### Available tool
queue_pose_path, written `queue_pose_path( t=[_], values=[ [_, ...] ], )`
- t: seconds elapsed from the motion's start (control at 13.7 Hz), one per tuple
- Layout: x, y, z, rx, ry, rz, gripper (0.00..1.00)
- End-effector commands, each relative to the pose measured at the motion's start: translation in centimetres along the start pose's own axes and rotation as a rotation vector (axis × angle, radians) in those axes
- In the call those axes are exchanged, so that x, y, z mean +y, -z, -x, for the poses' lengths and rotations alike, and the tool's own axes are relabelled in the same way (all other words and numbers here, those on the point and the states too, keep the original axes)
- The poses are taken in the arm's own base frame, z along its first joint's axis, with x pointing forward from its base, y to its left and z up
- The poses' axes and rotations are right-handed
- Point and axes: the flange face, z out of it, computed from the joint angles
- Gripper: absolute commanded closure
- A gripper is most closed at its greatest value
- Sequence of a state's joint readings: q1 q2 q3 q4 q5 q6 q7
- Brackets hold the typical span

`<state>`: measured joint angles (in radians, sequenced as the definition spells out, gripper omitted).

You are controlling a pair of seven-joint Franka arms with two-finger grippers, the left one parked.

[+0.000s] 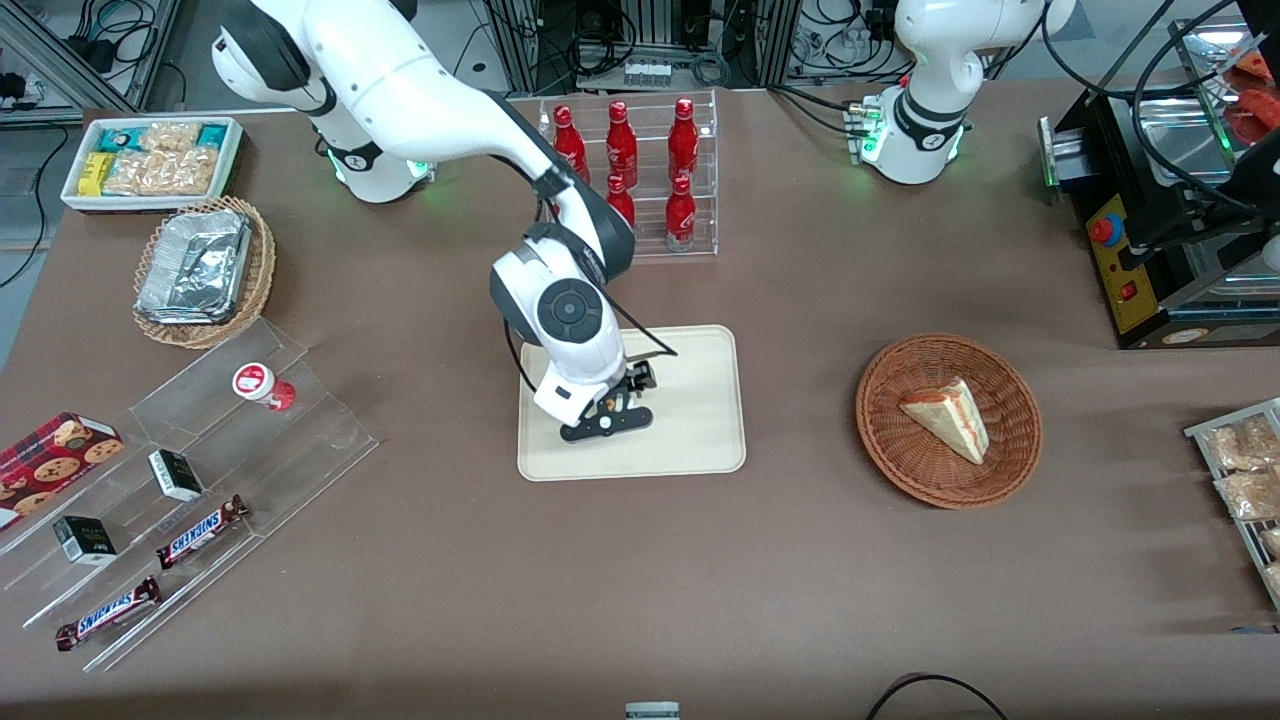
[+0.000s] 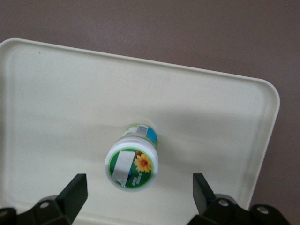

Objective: Place green gum on tray
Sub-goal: 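Lower the held gum jar onto the cream tray, then open the right gripper and release the gum jar on the tray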

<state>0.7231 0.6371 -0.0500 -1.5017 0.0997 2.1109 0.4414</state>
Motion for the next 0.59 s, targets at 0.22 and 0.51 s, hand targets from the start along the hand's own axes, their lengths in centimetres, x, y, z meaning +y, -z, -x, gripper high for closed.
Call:
queue_pose_path(
  t=[0.22, 0.51],
  values=[
    [2.6, 8.6, 2.2, -0.091, 0.089, 0.025, 0.0],
    [5.3, 12.3, 2.9, -0.136, 0.114, 0.03, 0.0]
  ],
)
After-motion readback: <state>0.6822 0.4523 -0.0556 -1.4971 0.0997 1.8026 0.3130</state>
